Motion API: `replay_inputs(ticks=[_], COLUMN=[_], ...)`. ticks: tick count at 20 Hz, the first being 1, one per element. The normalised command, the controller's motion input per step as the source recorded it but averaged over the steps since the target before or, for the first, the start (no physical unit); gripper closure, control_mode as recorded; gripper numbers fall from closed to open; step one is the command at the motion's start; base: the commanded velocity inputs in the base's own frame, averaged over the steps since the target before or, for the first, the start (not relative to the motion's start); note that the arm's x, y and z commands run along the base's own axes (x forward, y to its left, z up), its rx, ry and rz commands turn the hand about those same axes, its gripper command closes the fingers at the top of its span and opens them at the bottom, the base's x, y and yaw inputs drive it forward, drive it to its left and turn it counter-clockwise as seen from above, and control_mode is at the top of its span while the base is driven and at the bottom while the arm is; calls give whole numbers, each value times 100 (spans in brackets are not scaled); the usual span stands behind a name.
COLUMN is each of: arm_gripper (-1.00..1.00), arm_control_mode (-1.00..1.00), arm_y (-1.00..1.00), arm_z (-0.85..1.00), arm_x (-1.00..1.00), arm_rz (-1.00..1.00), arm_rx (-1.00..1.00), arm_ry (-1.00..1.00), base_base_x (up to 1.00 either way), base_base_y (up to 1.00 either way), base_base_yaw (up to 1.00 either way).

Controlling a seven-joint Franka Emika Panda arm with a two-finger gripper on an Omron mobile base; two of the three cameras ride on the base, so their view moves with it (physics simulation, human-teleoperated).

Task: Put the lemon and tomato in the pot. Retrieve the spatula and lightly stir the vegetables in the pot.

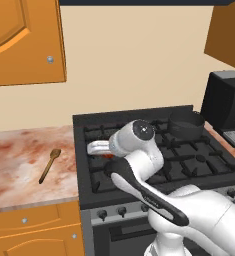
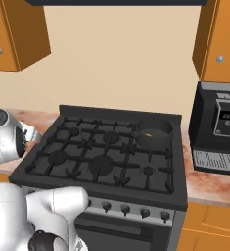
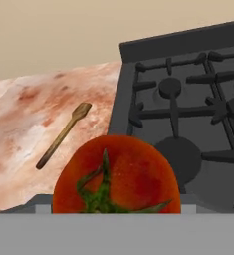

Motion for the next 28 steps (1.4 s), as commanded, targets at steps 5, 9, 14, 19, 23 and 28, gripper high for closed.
replay_inputs(ticks=[5,9,14,19,23,28], arm_gripper=[100,100,100,100,100,100], arm_control_mode=[-100,-100,-100,-100,-100,-100], arm_y=[-100,-89,-83,-86,-89,-74], arm_z=[0,7,8,1,0,-1], arm_x=[-30,0,5,57,71,84], arm_rz=[-10,-8,-5,-14,-18,-16], arm_rx=[9,1,0,0,0,0], arm_ry=[0,9,18,34,36,35], base_base_x=[0,0,0,0,0,0], base_base_y=[0,0,0,0,0,0], base_base_yaw=[0,0,0,0,0,0])
